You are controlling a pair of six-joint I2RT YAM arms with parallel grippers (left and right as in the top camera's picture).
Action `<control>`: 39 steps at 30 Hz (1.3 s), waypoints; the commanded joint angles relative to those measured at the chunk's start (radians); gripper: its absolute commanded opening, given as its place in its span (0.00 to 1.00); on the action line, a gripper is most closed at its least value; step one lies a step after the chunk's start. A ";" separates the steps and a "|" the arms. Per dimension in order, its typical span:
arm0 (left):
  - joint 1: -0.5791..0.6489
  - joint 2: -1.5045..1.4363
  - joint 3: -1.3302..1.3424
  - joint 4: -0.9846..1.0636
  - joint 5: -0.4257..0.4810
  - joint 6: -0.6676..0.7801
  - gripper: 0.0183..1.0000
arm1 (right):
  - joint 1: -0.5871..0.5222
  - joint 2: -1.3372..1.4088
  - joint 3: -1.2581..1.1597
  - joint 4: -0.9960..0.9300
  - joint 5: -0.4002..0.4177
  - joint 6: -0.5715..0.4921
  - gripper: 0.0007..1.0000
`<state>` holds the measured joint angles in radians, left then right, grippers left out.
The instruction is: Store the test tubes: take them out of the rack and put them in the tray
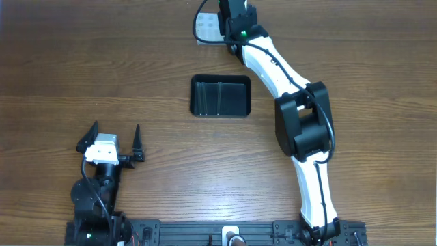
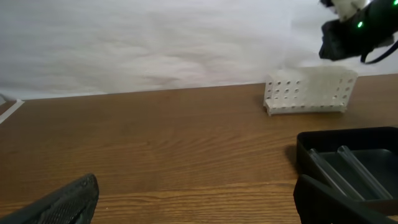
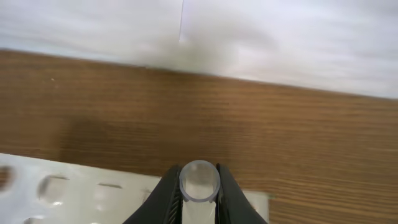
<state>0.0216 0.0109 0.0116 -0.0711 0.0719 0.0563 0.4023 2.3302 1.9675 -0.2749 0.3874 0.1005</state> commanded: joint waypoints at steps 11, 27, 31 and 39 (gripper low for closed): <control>-0.004 -0.008 -0.006 -0.001 0.010 -0.011 1.00 | 0.059 -0.421 0.035 -0.271 0.066 0.124 0.09; -0.004 -0.008 -0.006 -0.001 0.010 -0.011 1.00 | 0.076 -0.154 0.026 -0.661 -0.356 0.341 0.01; -0.004 -0.008 -0.006 -0.001 0.010 -0.011 1.00 | 0.069 -0.082 0.026 -0.705 -0.380 0.365 0.01; -0.004 -0.008 -0.005 -0.001 0.010 -0.011 1.00 | 0.064 -0.058 0.026 -0.734 -0.358 0.370 0.01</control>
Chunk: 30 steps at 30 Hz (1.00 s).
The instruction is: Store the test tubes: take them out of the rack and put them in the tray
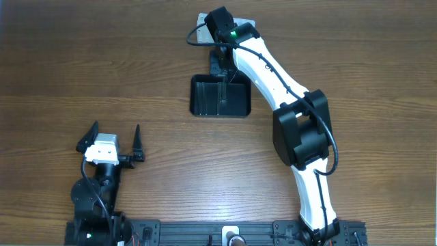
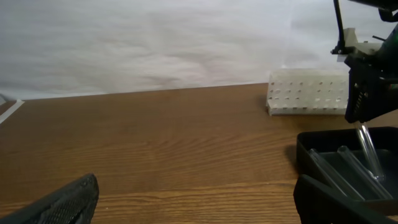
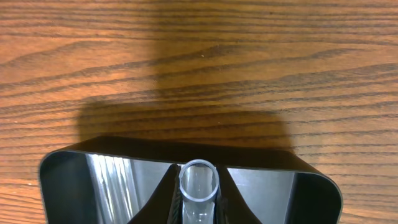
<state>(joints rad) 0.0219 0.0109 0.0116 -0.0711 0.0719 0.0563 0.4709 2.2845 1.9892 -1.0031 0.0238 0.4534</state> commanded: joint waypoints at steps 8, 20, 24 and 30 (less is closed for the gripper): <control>-0.004 -0.008 -0.006 -0.001 0.010 -0.011 1.00 | -0.019 -0.012 0.004 -0.087 0.074 0.015 0.01; -0.004 -0.008 -0.006 -0.001 0.010 -0.011 1.00 | -0.010 -0.010 0.004 -0.115 0.098 0.013 0.01; -0.004 -0.008 -0.006 -0.001 0.010 -0.011 1.00 | -0.006 -0.008 0.001 -0.120 0.098 0.013 0.01; -0.004 -0.008 -0.006 -0.001 0.010 -0.011 1.00 | -0.004 -0.008 -0.029 -0.115 0.098 0.014 0.01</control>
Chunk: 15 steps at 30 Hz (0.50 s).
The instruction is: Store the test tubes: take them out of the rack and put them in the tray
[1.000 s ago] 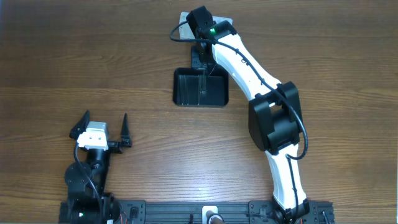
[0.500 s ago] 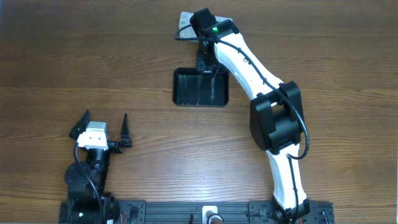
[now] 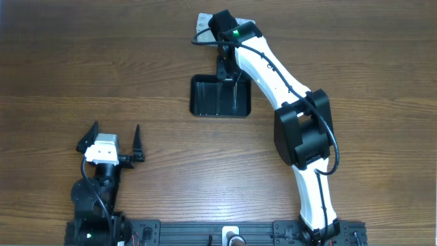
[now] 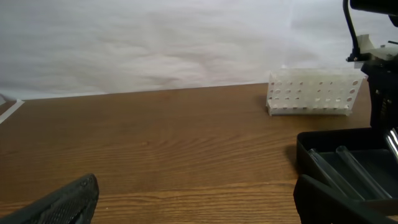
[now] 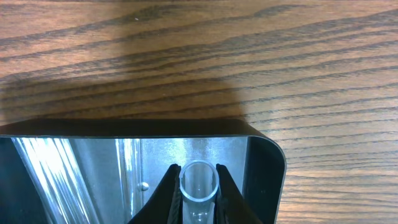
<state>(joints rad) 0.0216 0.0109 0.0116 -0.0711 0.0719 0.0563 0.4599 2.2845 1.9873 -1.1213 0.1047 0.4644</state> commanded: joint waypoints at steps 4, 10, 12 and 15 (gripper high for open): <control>-0.004 -0.008 -0.006 -0.001 0.010 -0.011 1.00 | 0.007 -0.008 -0.049 0.014 0.017 0.003 0.01; -0.004 -0.008 -0.006 -0.001 0.010 -0.012 1.00 | 0.008 -0.008 -0.064 0.033 0.017 0.003 0.04; -0.004 -0.008 -0.006 -0.001 0.010 -0.011 1.00 | 0.008 -0.007 -0.064 0.038 0.018 0.003 0.14; -0.004 -0.008 -0.006 -0.001 0.010 -0.012 1.00 | 0.008 -0.007 -0.065 0.049 0.017 0.003 0.26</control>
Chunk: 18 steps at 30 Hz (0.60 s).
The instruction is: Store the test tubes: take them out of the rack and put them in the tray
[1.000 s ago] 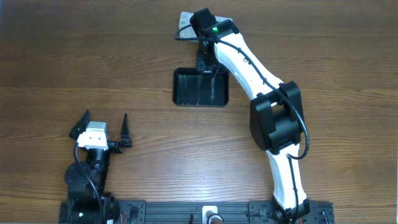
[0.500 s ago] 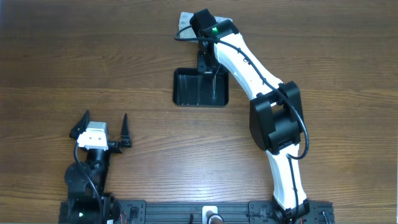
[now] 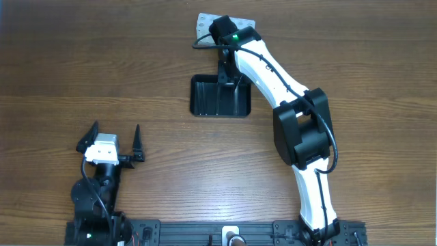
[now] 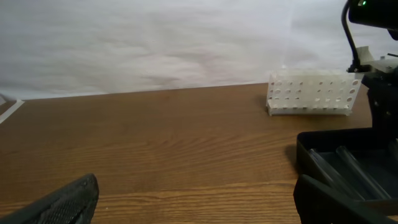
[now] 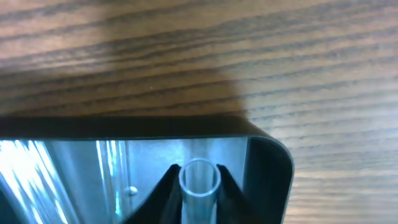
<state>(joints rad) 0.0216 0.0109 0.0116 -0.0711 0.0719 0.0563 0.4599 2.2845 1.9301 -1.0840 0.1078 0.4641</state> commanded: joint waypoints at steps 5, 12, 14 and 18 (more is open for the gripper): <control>-0.004 -0.008 -0.006 -0.001 0.010 -0.011 1.00 | 0.009 -0.007 -0.008 0.019 0.014 0.003 0.30; -0.004 -0.008 -0.005 -0.001 0.010 -0.011 1.00 | 0.009 -0.014 -0.008 0.036 0.014 0.002 0.26; -0.004 -0.008 -0.005 -0.001 0.010 -0.012 1.00 | 0.009 -0.041 -0.008 0.047 0.014 -0.020 0.25; -0.004 -0.008 -0.006 -0.001 0.010 -0.012 1.00 | 0.009 -0.165 -0.008 0.083 0.014 -0.118 0.34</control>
<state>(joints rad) 0.0216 0.0109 0.0116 -0.0711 0.0719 0.0563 0.4603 2.2620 1.9236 -1.0172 0.1078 0.4255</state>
